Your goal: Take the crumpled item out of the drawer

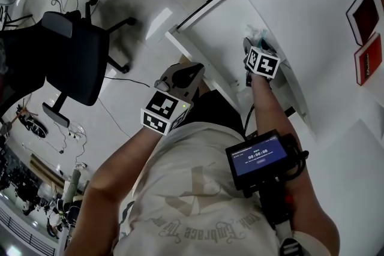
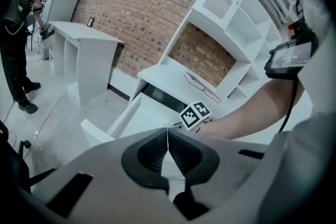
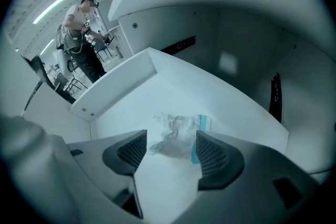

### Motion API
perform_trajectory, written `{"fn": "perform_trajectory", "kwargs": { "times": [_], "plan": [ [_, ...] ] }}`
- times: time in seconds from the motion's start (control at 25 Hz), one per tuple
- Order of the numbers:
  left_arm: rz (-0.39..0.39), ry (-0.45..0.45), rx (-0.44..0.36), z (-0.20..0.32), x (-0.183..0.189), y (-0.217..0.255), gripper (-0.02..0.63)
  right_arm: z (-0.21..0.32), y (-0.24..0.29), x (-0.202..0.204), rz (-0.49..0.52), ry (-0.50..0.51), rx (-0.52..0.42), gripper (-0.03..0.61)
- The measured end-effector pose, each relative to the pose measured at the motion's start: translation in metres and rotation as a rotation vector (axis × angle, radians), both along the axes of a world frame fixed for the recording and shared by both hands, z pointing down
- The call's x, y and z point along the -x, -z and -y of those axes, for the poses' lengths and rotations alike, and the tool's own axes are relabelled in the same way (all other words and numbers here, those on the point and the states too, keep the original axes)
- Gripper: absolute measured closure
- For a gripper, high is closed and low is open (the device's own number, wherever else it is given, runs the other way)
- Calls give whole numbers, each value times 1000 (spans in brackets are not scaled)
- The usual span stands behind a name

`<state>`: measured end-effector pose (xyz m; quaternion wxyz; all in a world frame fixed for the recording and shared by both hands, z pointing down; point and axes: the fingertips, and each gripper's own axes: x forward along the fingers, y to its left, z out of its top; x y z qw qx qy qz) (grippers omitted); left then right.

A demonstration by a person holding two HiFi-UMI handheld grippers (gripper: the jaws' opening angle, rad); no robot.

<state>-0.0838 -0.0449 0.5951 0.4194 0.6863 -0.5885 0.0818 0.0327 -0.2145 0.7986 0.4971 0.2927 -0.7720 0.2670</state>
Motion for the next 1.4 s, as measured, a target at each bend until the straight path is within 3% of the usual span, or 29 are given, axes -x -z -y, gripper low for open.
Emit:
{"fn": "perform_trajectory", "kwargs": {
  "times": [0.36,0.64,1.0,1.4],
  "plan": [
    [-14,-11,11,-7,1,1,591,8,-17,-6,-28,-154,40,290],
    [-13,0,14,-10,-1,6,591,6,-22,-11,-11,-189,78,290],
    [-9,5,12,-9,-3,6,591,-9,-27,-6,48,-135,147,333],
    [-2,-10,14,-7,-7,7,591,-18,-28,2,21,-10,127,380]
  ]
}}
